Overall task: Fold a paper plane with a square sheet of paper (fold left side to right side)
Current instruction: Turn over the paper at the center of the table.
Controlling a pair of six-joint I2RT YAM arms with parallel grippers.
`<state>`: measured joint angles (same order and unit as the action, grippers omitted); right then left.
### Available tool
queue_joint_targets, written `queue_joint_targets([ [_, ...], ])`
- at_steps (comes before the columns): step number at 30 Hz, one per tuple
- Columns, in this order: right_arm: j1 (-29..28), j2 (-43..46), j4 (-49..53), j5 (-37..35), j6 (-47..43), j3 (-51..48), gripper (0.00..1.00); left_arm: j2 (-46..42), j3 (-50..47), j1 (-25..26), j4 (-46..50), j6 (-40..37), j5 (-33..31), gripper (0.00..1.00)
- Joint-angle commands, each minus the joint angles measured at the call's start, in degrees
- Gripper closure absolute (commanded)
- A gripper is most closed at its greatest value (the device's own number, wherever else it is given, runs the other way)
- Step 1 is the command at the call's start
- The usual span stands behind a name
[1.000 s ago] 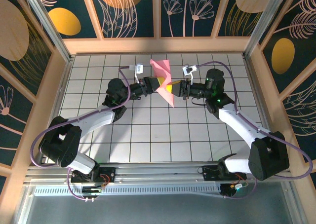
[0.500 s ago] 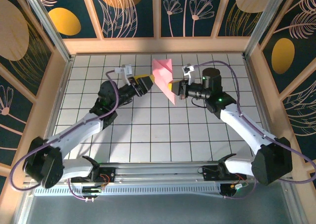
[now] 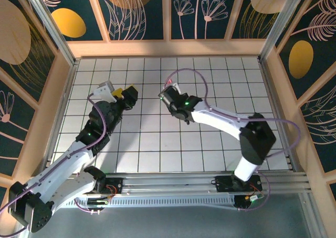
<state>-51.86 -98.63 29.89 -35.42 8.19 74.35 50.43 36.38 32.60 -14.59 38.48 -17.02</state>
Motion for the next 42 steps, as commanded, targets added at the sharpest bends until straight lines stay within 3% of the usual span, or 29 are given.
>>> queue_joint_targets([
  [1,-1.3,-3.6,6.7,-10.9,3.1,3.5,1.0,-1.7,-0.8,0.0,2.4,-1.4,-4.8,0.29],
  [13,-3.2,-20.7,13.0,-9.0,7.9,10.3,0.99,0.5,0.0,0.0,2.5,-1.1,-3.0,0.28],
  [16,-3.3,-20.5,12.0,-4.2,7.8,10.3,0.83,1.3,0.2,0.0,2.4,-1.0,-2.0,0.28],
  [20,-2.1,-16.9,9.3,2.9,8.0,8.8,0.61,2.9,0.1,0.0,1.8,-0.9,-0.4,0.27],
  [28,4.3,-2.8,-1.9,18.8,8.5,-0.4,0.38,8.2,-0.1,0.0,-2.1,3.4,3.9,0.23],
  [37,17.1,15.4,-20.8,38.0,10.5,-17.2,0.25,22.3,3.7,0.0,-5.5,11.0,15.0,0.23],
  [42,25.3,23.9,-33.9,49.2,16.8,-27.2,0.17,31.3,4.2,0.0,-11.0,16.9,20.6,0.25],
])
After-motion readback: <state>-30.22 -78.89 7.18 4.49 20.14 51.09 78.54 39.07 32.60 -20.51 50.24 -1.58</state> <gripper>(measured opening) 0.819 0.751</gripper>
